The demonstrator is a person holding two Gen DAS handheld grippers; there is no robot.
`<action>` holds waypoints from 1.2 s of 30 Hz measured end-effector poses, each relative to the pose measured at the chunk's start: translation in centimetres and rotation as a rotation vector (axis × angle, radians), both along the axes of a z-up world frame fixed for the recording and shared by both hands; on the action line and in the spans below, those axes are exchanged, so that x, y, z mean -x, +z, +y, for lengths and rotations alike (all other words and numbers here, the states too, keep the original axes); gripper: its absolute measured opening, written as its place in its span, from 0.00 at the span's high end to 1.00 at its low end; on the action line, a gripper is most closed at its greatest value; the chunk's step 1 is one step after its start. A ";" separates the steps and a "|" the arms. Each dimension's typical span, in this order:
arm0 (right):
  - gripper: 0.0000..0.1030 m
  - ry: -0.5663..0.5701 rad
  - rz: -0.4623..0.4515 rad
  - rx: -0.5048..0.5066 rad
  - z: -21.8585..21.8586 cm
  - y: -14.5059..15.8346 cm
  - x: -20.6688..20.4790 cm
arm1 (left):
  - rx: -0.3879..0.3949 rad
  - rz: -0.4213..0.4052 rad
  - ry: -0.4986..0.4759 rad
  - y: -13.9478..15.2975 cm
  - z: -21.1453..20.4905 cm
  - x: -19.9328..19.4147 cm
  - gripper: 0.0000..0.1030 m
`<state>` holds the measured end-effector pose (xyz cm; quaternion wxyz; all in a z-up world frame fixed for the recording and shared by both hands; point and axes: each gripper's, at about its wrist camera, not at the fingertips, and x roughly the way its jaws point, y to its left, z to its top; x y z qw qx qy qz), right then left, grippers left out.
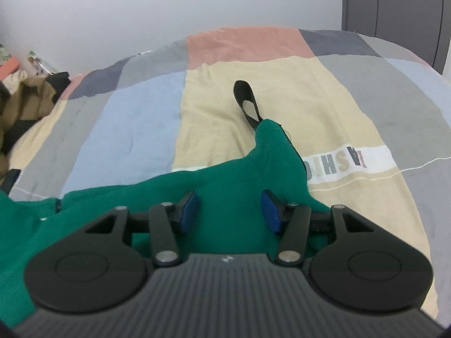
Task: Fold large clothes
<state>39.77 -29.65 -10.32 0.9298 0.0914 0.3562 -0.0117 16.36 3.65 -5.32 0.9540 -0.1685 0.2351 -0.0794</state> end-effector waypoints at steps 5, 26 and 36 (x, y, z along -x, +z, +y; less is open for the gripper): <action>0.49 0.028 -0.031 -0.032 0.6 2.1 3.6 | -0.005 0.002 0.011 0.3 -0.2 0.3 0.40; 0.48 0.315 -0.083 -0.138 7.0 4.2 21.0 | -0.101 0.015 -0.047 1.1 -2.7 3.2 0.40; 0.48 0.357 -0.026 -0.091 8.2 1.5 19.9 | -0.161 0.090 -0.041 -0.5 -3.9 2.1 0.40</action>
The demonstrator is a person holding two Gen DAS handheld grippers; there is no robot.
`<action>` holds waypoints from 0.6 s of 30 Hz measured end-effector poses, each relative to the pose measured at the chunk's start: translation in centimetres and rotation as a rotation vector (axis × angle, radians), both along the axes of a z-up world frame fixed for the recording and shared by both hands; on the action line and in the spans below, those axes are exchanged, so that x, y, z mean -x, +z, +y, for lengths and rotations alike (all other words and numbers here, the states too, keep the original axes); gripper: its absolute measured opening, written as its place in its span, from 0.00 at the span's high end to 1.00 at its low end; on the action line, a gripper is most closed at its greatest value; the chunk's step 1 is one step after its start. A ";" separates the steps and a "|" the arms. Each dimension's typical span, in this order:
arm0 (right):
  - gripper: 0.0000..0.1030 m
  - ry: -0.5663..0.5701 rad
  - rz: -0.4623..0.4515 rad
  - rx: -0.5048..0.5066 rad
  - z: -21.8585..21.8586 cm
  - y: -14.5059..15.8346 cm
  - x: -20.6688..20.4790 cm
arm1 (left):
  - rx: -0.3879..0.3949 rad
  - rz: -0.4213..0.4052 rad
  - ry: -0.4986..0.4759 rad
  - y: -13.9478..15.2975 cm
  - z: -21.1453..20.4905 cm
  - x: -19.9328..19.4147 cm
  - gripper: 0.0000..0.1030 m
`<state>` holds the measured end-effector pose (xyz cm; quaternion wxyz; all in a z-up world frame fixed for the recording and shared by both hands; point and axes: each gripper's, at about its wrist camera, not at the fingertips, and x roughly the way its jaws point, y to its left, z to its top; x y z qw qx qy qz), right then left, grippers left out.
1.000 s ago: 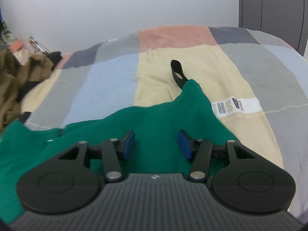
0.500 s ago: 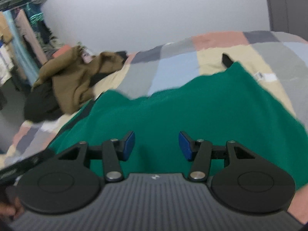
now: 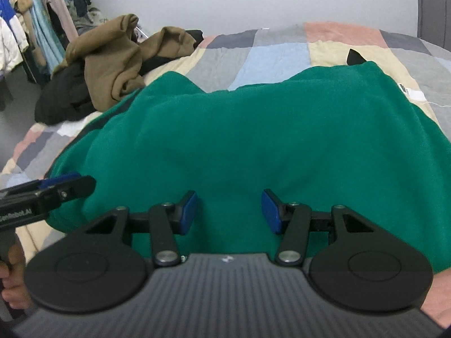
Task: Fold large clothes
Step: 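Grasp the green hoodie edge with both tools and lift it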
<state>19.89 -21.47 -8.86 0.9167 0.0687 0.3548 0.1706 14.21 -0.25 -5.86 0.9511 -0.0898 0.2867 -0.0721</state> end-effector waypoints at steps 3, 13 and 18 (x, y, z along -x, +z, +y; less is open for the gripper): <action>0.48 -0.026 0.005 -0.051 -0.6 0.2 0.4 | 0.008 0.003 0.006 0.0 0.2 -0.1 0.40; 0.47 -0.148 0.187 -0.479 -4.6 0.0 4.7 | 0.125 0.003 0.013 2.2 0.9 2.4 0.34; 0.09 -0.209 0.274 -0.660 -5.6 -1.4 6.1 | 0.341 0.040 -0.002 2.9 1.8 4.0 0.25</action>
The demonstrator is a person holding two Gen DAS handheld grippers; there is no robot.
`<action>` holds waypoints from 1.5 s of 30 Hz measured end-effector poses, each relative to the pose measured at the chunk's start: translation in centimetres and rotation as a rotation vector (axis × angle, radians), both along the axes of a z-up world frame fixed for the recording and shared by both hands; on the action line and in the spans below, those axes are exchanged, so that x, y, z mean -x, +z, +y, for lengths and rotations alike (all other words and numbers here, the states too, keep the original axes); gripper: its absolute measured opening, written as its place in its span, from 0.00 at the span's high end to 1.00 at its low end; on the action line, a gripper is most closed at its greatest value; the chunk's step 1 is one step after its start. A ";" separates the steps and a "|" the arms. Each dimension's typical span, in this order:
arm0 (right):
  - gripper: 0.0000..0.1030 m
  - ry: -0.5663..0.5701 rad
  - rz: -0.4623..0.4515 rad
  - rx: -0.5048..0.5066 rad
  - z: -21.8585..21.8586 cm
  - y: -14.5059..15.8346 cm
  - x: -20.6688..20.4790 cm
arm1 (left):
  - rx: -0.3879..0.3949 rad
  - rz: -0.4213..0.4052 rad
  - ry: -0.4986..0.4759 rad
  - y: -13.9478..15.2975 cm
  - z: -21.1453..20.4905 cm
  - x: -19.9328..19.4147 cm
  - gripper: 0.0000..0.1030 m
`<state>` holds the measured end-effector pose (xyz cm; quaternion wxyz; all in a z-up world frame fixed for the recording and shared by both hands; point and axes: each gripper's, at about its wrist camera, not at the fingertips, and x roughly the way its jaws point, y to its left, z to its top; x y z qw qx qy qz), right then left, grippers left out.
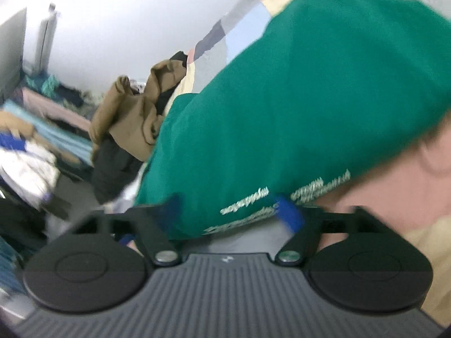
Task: Fold large clothes
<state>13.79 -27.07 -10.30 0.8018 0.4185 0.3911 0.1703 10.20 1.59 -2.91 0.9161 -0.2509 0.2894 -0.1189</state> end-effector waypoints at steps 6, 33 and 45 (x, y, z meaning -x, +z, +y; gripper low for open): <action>0.09 -0.092 0.167 -0.193 -1.1 -4.0 -0.8 | 0.312 0.156 -0.001 -2.7 1.9 -1.0 0.19; 0.46 -0.459 0.107 -0.082 -6.2 -4.9 -3.1 | 0.712 0.258 0.291 -10.7 5.6 -4.7 0.37; 0.76 -0.341 -0.110 0.110 -5.2 1.0 -0.5 | 0.537 0.107 0.243 -5.2 5.3 -2.9 0.72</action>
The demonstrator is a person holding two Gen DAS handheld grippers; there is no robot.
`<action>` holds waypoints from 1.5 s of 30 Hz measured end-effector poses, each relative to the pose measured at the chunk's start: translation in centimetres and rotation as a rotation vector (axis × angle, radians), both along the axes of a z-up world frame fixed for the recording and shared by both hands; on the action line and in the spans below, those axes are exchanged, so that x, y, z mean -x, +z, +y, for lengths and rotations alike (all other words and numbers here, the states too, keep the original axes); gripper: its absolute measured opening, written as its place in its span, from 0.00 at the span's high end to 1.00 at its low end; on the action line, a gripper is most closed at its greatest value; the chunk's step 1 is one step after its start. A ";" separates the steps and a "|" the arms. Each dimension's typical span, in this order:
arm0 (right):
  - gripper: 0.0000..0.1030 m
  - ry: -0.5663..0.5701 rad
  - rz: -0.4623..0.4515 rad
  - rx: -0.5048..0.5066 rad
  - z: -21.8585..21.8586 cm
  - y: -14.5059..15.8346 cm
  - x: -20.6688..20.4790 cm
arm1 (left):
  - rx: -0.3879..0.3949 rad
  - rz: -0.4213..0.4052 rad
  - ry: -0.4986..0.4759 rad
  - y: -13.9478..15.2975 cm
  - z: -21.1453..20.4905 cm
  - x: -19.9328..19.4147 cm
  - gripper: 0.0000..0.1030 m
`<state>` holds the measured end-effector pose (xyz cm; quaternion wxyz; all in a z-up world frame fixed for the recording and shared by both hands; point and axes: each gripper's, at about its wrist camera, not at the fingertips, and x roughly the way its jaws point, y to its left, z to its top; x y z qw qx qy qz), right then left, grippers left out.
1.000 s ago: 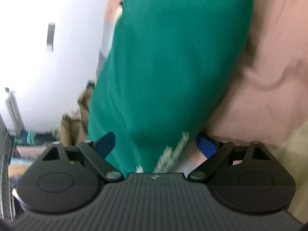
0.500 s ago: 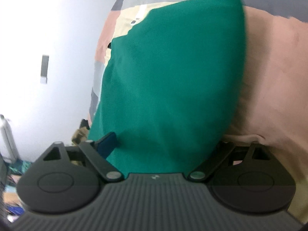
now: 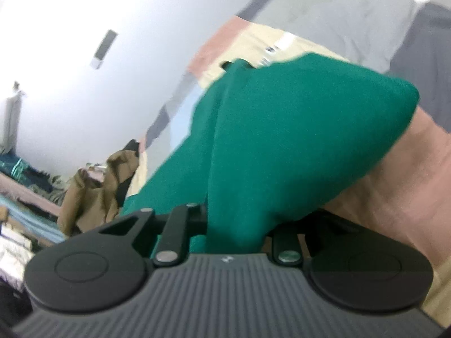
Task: Fold large clothes
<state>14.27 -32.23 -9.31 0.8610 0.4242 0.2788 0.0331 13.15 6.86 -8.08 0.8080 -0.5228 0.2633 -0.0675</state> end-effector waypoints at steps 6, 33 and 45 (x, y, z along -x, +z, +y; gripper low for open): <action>0.76 0.062 -0.021 0.013 -0.3 2.7 3.9 | -0.097 -0.008 -0.039 4.1 0.3 3.9 0.75; 0.35 0.104 -0.043 -0.073 -2.8 7.2 9.5 | -0.093 0.042 -0.108 7.7 1.9 10.0 0.49; 0.35 0.130 -0.174 0.198 -1.1 8.9 1.3 | -0.220 -0.121 -0.103 9.8 0.9 3.0 0.38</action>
